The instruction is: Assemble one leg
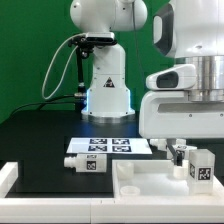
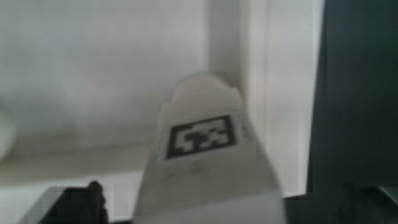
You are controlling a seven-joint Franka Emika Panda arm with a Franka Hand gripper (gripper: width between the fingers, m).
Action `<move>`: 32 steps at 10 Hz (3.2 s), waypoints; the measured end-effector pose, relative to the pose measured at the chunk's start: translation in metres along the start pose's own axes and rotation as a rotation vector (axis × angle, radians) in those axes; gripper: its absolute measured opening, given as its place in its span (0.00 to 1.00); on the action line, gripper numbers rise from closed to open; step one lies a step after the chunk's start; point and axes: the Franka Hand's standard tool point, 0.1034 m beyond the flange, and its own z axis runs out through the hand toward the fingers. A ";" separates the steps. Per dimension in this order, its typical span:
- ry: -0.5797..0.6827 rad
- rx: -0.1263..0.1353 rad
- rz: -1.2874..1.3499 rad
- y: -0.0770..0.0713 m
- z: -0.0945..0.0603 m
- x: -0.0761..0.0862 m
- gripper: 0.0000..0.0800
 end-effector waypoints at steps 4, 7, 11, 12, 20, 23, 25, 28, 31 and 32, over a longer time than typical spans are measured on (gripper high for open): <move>-0.001 -0.001 0.160 0.003 0.001 0.000 0.36; 0.005 -0.014 0.535 0.004 0.002 -0.001 0.36; -0.048 0.019 1.069 0.006 0.002 -0.004 0.36; -0.054 0.041 1.230 0.006 0.002 -0.004 0.36; -0.076 0.042 0.603 -0.006 0.001 -0.012 0.80; -0.065 0.045 0.428 -0.002 0.001 -0.010 0.81; -0.030 0.027 0.171 -0.002 0.000 -0.006 0.81; -0.006 0.028 0.096 -0.001 0.002 -0.005 0.67; -0.010 0.022 0.233 0.003 0.002 -0.005 0.36; -0.012 0.021 0.274 0.003 0.002 -0.005 0.36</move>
Offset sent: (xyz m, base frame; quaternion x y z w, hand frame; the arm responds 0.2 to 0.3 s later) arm 0.0000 0.0000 0.0000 0.0000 0.0000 0.1938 0.9810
